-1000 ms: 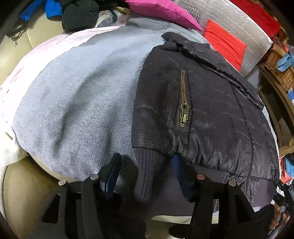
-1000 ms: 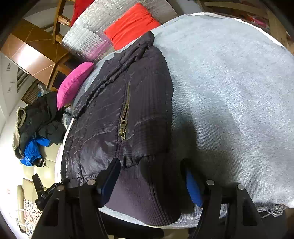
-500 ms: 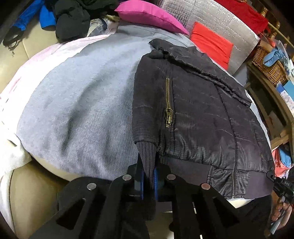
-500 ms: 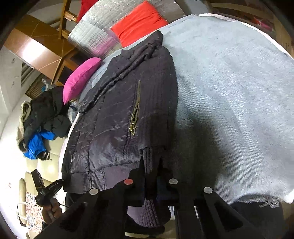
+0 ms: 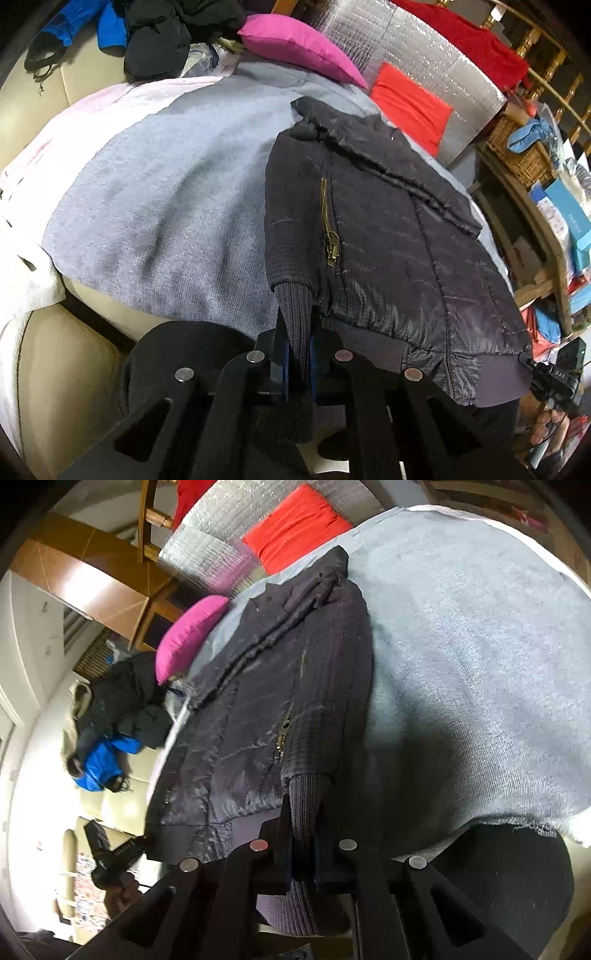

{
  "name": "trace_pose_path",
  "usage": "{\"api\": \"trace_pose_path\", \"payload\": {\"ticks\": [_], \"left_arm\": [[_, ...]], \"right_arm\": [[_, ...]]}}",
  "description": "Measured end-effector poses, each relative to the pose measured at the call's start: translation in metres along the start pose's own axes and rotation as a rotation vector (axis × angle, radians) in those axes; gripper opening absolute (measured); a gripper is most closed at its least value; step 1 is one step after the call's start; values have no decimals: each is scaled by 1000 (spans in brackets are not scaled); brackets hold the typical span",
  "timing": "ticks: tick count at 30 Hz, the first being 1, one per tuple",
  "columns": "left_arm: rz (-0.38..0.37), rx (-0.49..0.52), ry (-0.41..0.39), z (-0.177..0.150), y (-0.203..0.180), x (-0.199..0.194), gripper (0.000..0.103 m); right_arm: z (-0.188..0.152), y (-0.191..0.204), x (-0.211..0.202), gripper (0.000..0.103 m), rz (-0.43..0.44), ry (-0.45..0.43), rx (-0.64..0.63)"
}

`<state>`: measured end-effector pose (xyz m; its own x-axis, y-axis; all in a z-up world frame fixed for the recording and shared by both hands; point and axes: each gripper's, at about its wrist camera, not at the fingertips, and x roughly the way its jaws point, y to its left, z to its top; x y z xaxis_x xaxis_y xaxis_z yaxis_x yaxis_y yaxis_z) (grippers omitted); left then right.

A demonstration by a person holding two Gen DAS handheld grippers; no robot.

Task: Fold large clothes
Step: 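Lift the waistband with both tools and fold it toward the collar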

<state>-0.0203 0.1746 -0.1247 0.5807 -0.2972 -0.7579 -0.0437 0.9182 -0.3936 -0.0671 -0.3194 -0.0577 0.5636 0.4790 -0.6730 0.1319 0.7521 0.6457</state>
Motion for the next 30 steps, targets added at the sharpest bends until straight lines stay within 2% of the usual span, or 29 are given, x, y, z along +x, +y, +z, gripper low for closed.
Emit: {"api": "trace_pose_path", "payload": {"ticks": [9,16,23,30], "left_arm": [[-16,-6,11,2,1,1,8],[-41,17,-27,11,-2,-13,8],[-45,6,-10,11,5,-8,8],[-77,24,-43,27,0,-10,8]], "right_arm": [[-4,-7,-10,8,13,19,17],[5,-1,-26,8,34,10,-17],[4,-10,-27,8,33,33,-13],[17,-8,-29,8,70,18,-27]]}}
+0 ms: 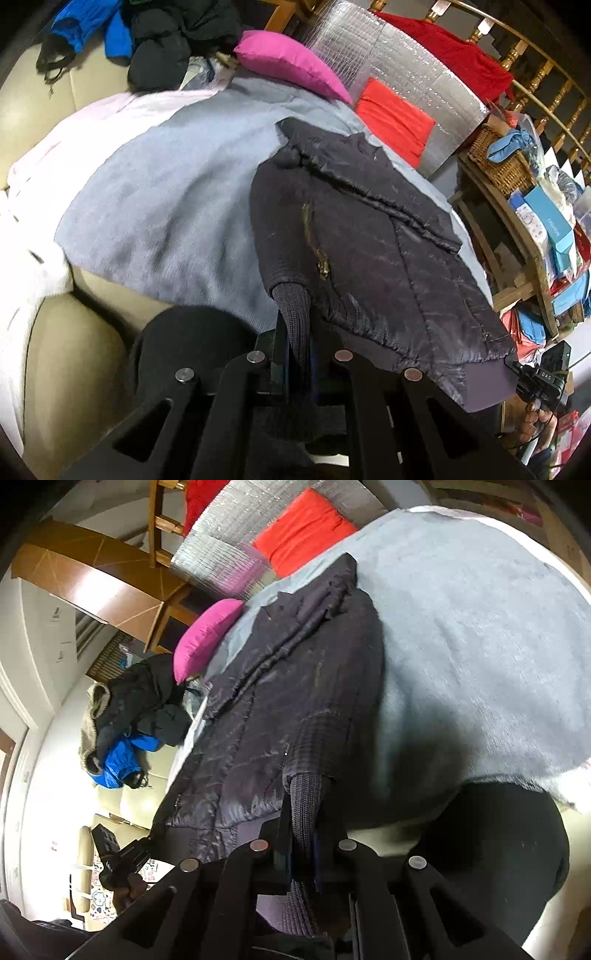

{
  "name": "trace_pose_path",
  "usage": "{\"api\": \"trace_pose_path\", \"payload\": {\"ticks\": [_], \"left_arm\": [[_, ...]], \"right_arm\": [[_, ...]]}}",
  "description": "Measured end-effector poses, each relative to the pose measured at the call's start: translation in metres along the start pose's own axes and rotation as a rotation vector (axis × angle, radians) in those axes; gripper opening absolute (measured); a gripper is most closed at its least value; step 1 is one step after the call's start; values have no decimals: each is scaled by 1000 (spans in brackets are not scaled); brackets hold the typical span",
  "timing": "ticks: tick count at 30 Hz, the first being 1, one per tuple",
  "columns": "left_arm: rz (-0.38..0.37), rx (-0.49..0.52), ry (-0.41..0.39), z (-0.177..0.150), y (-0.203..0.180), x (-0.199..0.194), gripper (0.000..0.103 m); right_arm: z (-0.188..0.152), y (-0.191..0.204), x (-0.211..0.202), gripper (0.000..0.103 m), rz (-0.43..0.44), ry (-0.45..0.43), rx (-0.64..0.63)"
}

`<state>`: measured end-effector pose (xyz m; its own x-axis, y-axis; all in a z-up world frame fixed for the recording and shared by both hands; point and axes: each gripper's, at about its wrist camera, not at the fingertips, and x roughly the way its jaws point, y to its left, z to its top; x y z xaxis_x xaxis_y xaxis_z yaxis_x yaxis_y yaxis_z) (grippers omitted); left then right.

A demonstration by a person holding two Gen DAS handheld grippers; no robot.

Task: Fold large clothes
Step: 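Lift the waistband with both tools and fold it toward the collar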

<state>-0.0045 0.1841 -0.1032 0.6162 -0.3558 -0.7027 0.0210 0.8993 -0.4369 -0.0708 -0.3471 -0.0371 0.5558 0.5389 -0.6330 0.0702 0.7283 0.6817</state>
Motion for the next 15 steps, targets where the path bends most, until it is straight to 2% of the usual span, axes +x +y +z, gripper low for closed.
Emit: {"api": "trace_pose_path", "payload": {"ticks": [11,15], "left_arm": [[-123,-25,-121,54,-11,-13,8],[-140,-4,-162,79,-24,-13,8]], "right_arm": [[46,13,-16,8,129,-121,20],[69,26,-16,8,154,-160,6]]}}
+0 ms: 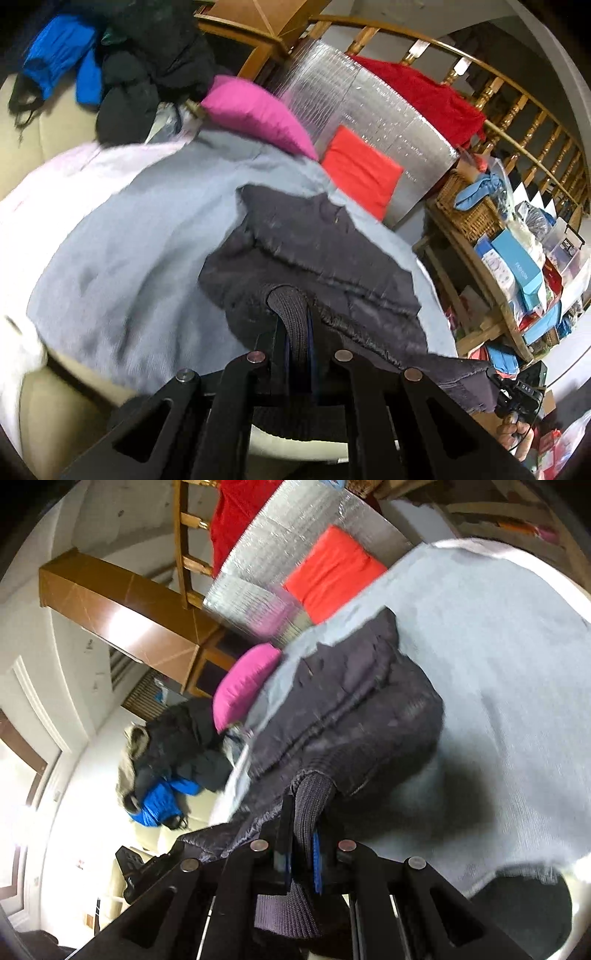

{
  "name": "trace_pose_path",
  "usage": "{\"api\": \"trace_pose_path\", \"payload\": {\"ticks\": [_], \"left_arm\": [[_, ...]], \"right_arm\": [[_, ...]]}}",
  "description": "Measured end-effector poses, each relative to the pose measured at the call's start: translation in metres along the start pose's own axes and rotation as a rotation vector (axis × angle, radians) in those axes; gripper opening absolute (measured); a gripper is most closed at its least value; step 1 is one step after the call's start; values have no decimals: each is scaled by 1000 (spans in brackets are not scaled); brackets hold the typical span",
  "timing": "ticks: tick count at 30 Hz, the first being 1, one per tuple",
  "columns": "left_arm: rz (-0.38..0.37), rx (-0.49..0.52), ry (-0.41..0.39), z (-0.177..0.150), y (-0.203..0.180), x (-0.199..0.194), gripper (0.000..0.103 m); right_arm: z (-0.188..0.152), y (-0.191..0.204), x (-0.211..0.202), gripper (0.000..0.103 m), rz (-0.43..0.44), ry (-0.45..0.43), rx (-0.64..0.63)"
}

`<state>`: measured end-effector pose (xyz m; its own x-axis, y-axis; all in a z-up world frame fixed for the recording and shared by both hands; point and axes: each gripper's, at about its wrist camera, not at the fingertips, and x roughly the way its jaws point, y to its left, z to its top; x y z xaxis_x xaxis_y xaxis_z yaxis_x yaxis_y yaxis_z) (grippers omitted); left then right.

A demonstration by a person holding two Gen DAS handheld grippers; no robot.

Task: Fold large clothes
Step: 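Lift the waistband with both tools and fold it toward the collar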

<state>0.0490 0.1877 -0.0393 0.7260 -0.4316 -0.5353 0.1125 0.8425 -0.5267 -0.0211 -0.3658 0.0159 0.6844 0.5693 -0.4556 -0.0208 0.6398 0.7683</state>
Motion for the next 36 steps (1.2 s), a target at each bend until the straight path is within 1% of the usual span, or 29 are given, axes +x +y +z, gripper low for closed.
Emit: {"api": "trace_pose_path", "payload": {"ticks": [8,20,25,36], "left_arm": [[-13,18,-59,46,-17,21,8],[29,67,-112,106,-38,68,8],[41,74,-111,129,-42,94,8],[96,69,-72,180,-41,176,8]], "right_arm": [[59,15,24,8,41,-75,-21],[133,23,67,8,46,-124,-47],[162,22,90,8,41,-136,-48],[233,11,156,8,-6,-131,-37]]}}
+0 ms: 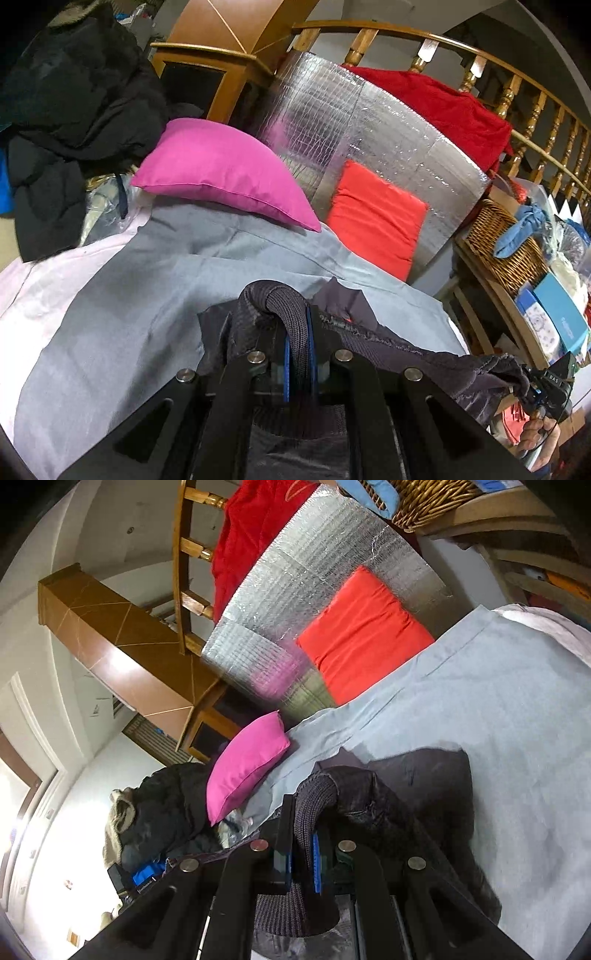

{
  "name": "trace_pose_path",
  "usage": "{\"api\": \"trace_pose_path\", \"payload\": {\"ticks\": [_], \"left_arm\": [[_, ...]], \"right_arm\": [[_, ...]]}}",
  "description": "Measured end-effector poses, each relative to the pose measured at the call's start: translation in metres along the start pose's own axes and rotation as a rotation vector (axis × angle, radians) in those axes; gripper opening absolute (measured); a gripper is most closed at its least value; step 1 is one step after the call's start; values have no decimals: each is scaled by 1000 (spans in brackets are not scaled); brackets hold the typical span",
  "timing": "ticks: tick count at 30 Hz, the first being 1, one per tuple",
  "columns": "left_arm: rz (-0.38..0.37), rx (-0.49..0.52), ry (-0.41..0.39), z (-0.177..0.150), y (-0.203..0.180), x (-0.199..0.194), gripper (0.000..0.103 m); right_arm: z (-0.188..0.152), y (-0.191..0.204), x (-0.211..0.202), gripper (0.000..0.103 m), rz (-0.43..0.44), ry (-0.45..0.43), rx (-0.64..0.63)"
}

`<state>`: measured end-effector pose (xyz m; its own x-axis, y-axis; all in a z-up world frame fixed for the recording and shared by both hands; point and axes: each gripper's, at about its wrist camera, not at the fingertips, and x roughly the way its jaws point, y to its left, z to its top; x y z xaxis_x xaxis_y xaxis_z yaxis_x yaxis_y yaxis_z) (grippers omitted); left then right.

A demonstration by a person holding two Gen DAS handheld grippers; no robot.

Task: Fold large clothes
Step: 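Lift the waistband with both tools and fold it toward the collar, then lay the folded waistband onto the collar with both tools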

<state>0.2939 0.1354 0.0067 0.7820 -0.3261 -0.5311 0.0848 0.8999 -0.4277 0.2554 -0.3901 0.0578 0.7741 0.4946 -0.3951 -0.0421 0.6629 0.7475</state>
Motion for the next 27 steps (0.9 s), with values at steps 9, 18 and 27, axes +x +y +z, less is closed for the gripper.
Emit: {"api": "trace_pose_path", "payload": {"ticks": [9,18,27], "left_arm": [[64,-7,88,21,10,79,8],[160,13,172,4,21,139,8],[217,53,190,-2,19,161,8]], "right_arm": [[40,-27,73,7,-78,41,31],[45,-66,126,7,-178,114,51],[47,-77,147,7,-259,153,34]]}}
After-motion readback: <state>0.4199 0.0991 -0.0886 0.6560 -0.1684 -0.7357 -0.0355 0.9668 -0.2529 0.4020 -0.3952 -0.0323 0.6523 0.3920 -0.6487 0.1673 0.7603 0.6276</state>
